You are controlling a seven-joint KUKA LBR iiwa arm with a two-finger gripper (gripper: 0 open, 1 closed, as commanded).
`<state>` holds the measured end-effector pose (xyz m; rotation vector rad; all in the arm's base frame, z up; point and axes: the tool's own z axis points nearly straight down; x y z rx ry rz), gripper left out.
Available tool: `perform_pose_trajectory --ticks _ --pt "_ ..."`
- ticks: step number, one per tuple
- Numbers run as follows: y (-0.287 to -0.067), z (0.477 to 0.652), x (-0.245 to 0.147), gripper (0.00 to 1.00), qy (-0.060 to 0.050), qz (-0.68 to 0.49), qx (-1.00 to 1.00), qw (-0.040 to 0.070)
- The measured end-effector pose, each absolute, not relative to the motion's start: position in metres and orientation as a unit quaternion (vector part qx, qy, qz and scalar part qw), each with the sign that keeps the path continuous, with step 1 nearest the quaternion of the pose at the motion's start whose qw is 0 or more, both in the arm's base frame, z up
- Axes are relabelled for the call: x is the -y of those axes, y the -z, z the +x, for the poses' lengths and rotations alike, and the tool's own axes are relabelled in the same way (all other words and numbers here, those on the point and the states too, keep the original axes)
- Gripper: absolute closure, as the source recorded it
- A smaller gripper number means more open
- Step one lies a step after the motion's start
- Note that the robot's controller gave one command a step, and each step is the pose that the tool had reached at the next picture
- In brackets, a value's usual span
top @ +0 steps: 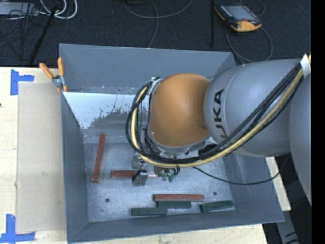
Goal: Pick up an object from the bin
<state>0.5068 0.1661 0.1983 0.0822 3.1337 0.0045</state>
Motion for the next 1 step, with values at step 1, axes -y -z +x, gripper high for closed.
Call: perform_pose_trajectory --ticks 1 --pt "-0.3004 0.5427 -0.1768 1.00 -0.001 -0.121 -0.993 0.004"
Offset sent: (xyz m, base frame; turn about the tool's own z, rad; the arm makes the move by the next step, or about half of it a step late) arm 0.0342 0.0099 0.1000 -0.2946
